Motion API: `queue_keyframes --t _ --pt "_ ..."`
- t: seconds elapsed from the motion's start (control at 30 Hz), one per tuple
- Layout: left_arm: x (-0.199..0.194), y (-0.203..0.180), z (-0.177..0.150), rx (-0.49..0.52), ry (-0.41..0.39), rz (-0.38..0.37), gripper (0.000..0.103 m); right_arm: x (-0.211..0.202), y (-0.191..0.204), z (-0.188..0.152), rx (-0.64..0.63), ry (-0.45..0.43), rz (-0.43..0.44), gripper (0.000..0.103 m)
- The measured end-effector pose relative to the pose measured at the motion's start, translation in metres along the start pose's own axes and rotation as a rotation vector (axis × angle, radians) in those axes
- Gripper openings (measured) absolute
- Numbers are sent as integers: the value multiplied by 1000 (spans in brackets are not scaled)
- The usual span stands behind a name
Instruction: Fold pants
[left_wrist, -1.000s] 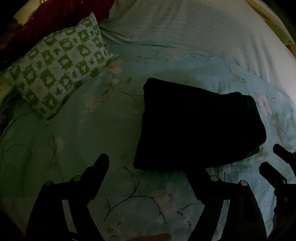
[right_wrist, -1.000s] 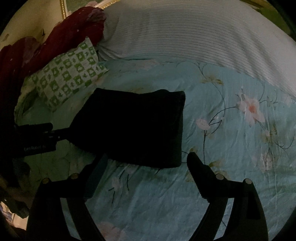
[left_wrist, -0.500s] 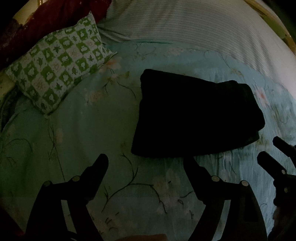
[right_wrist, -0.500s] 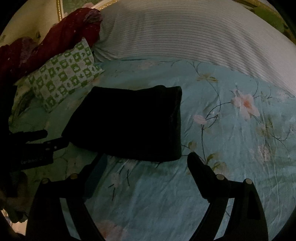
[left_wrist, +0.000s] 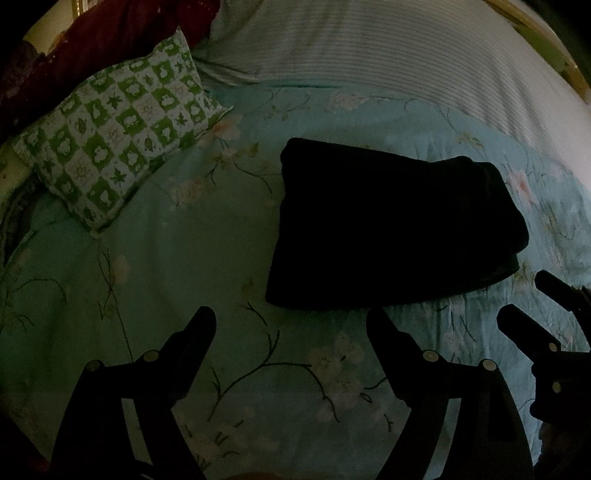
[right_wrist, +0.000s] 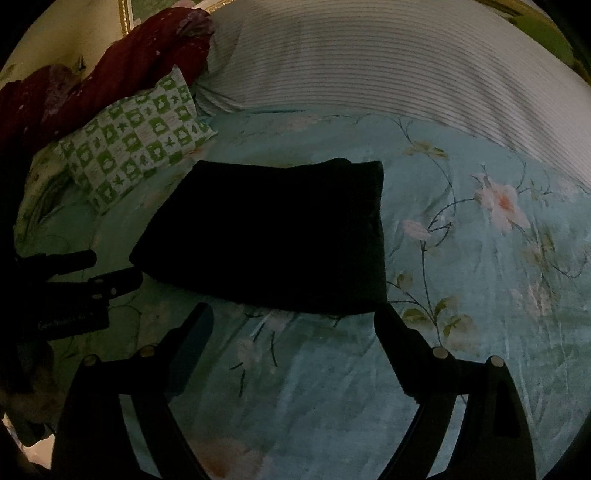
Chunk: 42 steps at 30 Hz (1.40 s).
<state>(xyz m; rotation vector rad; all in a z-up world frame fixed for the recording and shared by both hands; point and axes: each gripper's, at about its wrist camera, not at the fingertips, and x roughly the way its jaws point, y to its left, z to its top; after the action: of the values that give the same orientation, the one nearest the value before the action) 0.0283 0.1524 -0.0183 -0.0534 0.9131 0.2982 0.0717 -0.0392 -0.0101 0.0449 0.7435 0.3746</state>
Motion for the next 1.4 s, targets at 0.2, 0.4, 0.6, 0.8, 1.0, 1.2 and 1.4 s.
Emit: queue_keyframes --t 0.2,0.4,0.6,0.8,1.0,1.2,1.4 --pt "0 -1 -1 2 1 1 84 3 5 0 -6 2 4 89" --pt "0 0 0 1 7 -1 84 5 6 2 -7 5 6 89" --pt "1 0 0 2 9 -2 85 6 9 3 -11 6 10 89" --pt "3 0 0 9 10 0 85 8 12 4 -10 10 9 89" --pt "3 -1 -1 11 11 -1 85 8 12 4 -10 10 7 89" --pt "3 0 0 13 12 -1 85 8 12 4 -9 11 7 89" --pt "2 0 1 15 12 1 85 8 12 4 -9 12 8 89"
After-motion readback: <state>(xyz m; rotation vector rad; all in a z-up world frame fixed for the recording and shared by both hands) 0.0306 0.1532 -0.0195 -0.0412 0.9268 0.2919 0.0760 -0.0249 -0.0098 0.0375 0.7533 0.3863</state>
